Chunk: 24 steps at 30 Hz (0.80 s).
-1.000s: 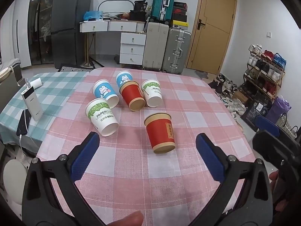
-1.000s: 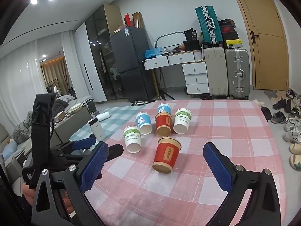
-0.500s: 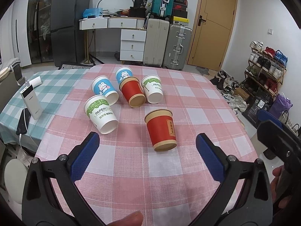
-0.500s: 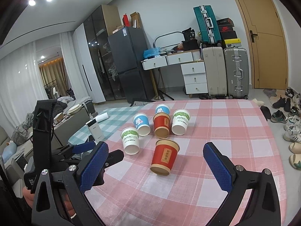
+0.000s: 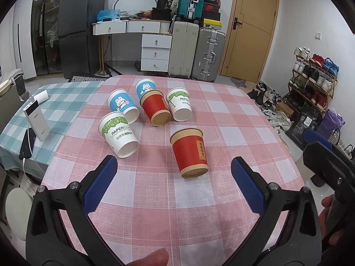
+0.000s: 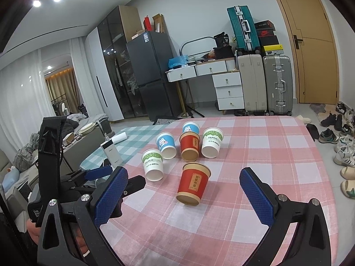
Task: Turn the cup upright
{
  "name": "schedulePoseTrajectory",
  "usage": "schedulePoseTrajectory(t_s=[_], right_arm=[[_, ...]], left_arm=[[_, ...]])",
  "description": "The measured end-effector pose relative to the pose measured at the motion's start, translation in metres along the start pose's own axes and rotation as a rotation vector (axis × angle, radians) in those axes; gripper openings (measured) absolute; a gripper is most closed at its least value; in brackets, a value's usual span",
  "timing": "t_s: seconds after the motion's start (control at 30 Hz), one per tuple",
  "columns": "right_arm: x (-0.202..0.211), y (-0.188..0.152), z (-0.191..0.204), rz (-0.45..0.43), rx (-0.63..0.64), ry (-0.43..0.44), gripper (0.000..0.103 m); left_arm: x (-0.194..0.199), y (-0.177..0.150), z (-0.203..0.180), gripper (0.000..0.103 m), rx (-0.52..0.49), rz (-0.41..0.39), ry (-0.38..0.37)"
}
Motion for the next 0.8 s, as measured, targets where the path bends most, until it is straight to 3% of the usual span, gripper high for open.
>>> schedulePoseTrajectory(t_s=[0.8], right_arm=[[0.0032, -0.0062, 0.003, -0.018, 0.009, 0.001, 0.103]], left_arm=[[-0.001, -0.001, -0.001, 0.102, -0.001, 0.001, 0.003]])
Point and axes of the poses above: each gripper's, at about its wrist camera, not at the fingertips, and x roughly against the way its jaws point, z to its left, y to its top, the point moved 4 cm from there along -x, roughly the way its jaws point, and after that the axes turned 3 degrees about z, right-handed, at the moved point
